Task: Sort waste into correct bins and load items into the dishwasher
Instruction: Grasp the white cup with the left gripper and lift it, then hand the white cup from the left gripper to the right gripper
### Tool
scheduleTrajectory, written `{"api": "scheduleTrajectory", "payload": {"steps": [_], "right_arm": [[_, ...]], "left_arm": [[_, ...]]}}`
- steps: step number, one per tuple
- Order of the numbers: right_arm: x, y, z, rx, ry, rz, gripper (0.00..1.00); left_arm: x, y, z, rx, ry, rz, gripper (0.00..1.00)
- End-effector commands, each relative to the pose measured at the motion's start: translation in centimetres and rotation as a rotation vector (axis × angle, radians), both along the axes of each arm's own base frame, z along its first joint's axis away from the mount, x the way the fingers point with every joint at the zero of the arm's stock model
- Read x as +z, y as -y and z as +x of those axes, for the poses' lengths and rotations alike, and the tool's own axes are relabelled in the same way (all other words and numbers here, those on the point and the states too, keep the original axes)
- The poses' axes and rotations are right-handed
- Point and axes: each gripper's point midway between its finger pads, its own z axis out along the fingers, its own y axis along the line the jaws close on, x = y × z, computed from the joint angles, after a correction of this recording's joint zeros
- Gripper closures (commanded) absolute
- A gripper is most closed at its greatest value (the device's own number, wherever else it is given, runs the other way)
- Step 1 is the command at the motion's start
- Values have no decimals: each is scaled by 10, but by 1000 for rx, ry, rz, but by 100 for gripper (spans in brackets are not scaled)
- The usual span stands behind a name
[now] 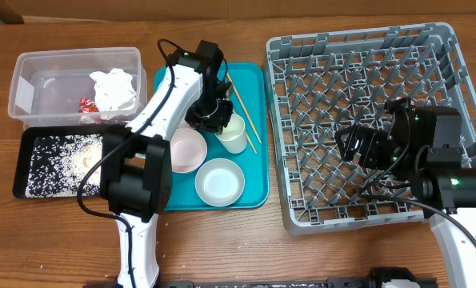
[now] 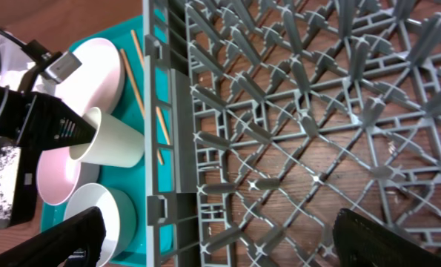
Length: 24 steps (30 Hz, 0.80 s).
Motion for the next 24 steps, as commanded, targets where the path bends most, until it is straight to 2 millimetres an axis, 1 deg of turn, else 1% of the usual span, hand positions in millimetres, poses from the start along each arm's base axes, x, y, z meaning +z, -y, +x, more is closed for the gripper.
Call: {"api": "scheduleTrajectory", "payload": {"steps": [1,3,5,6,8,9,10,11,12,14,17,19,20,24], "right_arm": [[22,-13,7,50,70,58,0],[31,-22,9,90,102,102,0],[40,-31,11,118,129,156,0],[45,-35,13,126,142,188,0],[52,-42,16,148,159,235,0],[56,-46,19,165,169,264,0],[58,-51,20,188,178,286,0],[61,-55,22,216,189,310,0],[65,-61,24,249,203,338,0],[72,-70,29,301,224,394,0],[82,-82,38,368,250,485,0],[88,-90,43,422,272,533,0],[93,-97,46,461,290,563,0],[103,-115,50,534,331,605,0]], "left_arm": [[15,16,7,49,-14,-116,96],[32,27,10,54,-23,-221,96],[55,40,12,38,-33,-369,96],[73,48,13,25,-40,-482,96],[102,58,13,11,-49,-643,96],[122,62,14,3,-52,-752,96],[134,64,14,-1,-54,-818,96],[152,66,13,-7,-57,-914,96],[162,66,13,-10,-59,-971,96],[177,66,12,-1,-75,-1062,96],[186,66,8,21,-107,-1111,96],[194,68,5,24,-127,-1160,96],[202,70,3,17,-131,-1205,96],[209,76,-4,13,-156,-1242,96]]}}
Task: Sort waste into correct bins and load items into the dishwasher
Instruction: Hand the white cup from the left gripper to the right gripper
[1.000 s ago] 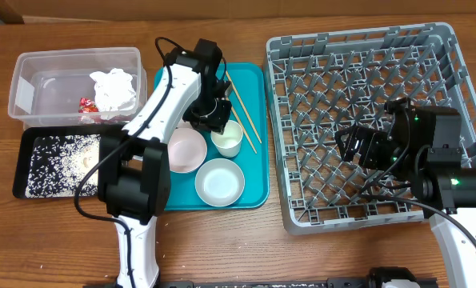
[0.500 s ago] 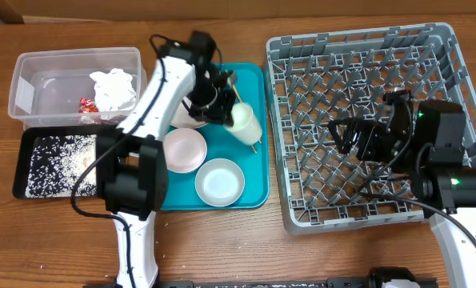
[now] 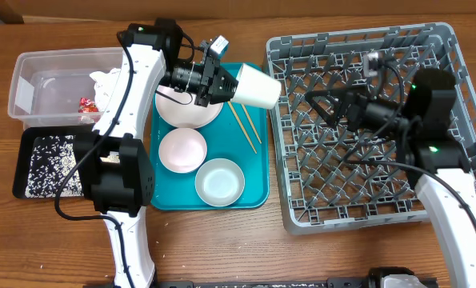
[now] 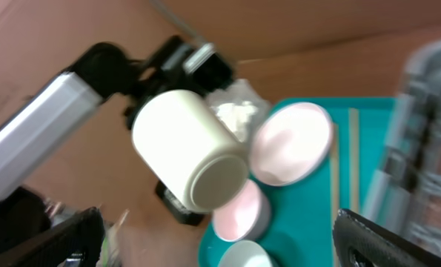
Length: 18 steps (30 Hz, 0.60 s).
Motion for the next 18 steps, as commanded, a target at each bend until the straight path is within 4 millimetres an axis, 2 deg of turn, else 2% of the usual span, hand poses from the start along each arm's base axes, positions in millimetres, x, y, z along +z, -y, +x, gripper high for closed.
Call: {"api": "scheduleTrajectory", "payload": {"steps": [1,5,10,16,18], "right_arm": [[19,-25,-10,124,7,73,0],[20,-47,-12,185,47,78,0],[20,-63,-14,225,58,89,4],[18,-67,-10,230,57,96,9],[22,-68,-9,229,77,103,15]], "left_arm": [[28,13,-4,-19,30,-147,96],[34,19,-9,-30,12,-184,96],[37,25,-15,-43,-7,-194,96],[40,35,-23,-69,0,-212,96],[40,36,-26,-74,3,-211,96]]}}
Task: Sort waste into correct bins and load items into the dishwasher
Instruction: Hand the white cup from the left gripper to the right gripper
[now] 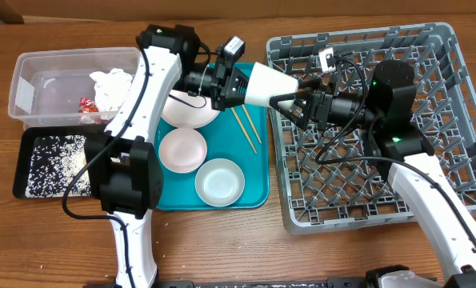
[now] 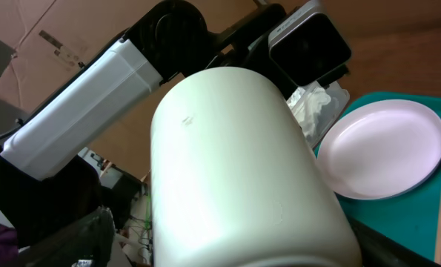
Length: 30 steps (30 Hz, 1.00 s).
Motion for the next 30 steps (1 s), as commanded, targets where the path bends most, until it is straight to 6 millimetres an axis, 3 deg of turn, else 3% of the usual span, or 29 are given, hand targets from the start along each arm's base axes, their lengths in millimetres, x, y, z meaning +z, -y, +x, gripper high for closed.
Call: {"api": "scheduleTrajectory", "payload": {"steps": [1,6,10,16,20,23,26,30], "right_arm": [[16,-3,1,14,39,22,16],[23,-3,2,13,62,37,25],[22,-4,1,22,57,38,39],[23,-3,0,27,36,46,53],[22,7,4,-8,14,42,54],[4,32,17,-138,-59,-13,53],[-28,56,25,-296,-147,-135,52],[-56,81,13,-464,-267,-289,52]], "left_arm": [[10,5,-2,-8,56,-50,96],[9,4,-3,-9,58,-45,96],[9,4,-3,-10,58,-45,96],[8,3,-1,-6,63,-41,68],[-3,-9,10,13,127,5,65],[-33,-38,40,79,191,177,64],[-55,-67,62,158,181,327,65],[-80,-103,82,243,182,500,66]]}}
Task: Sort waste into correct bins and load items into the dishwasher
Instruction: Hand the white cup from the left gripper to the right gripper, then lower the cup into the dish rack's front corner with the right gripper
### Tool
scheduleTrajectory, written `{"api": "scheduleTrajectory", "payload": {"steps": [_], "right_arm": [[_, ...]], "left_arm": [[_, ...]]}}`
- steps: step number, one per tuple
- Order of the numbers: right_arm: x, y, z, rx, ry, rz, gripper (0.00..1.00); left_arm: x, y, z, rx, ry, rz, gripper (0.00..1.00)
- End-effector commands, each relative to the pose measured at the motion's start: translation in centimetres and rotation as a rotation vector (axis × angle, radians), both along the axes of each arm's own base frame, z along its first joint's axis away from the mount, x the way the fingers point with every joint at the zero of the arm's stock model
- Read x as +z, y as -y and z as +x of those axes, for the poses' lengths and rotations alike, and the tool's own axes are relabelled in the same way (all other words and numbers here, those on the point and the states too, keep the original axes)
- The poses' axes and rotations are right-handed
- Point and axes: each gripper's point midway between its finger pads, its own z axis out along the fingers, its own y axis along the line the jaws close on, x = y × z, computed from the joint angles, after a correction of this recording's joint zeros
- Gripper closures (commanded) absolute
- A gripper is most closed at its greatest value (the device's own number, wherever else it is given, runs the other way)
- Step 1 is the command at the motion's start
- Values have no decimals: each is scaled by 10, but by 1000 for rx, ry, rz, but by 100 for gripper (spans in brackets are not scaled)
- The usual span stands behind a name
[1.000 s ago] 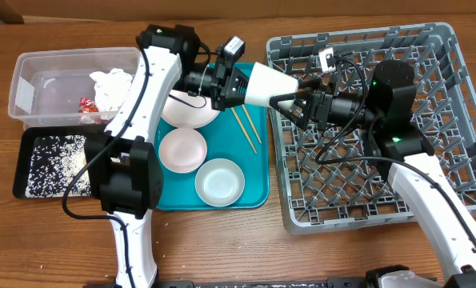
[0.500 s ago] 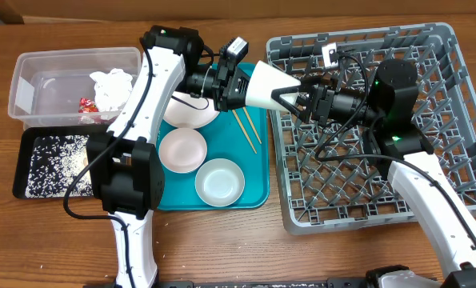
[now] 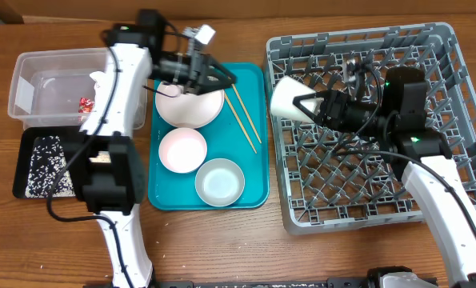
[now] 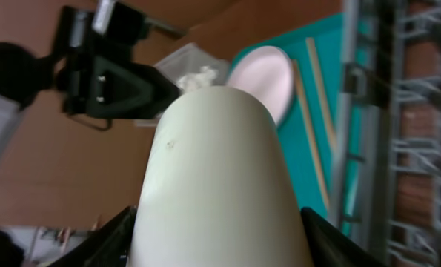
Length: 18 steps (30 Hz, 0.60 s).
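Note:
A white paper cup lies on its side in the air over the left edge of the grey dish rack. My right gripper is shut on it. In the right wrist view the cup fills the middle, with a black finger on each side. My left gripper stands open and empty over the far end of the teal tray, above the pink plate. The left gripper also shows beyond the cup in the right wrist view.
On the tray also lie a pink bowl, a white bowl and wooden chopsticks. A clear bin with a crumpled tissue and a red wrapper stands far left. In front of it lies a black tray of rice.
The left gripper has let go of the cup and drawn back left over the plate. The right gripper, now alone on the cup, has moved it right to the rack's left edge.
First the left gripper was on the cup standing on the tray, with the right gripper low over the rack. Then the left held the cup in the air, pointing right. Then both grippers met at the cup. Now only the right holds it.

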Motion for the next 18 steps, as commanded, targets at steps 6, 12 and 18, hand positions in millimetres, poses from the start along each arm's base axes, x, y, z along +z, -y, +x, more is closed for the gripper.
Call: {"api": "scheduleTrajectory", "payload": {"steps": [6,12,18], "right_arm": [[27,51,-38,-290,12,-375,51],[24,59,-95,-313,-174,-599,48],[-27,49,-135,-198,-459,-746,48]], "left_arm": [[-51,-60,25,168,-40,389,69],[-58,-82,33,231,-22,595,71],[-10,-115,45,324,100,814,71]]}}
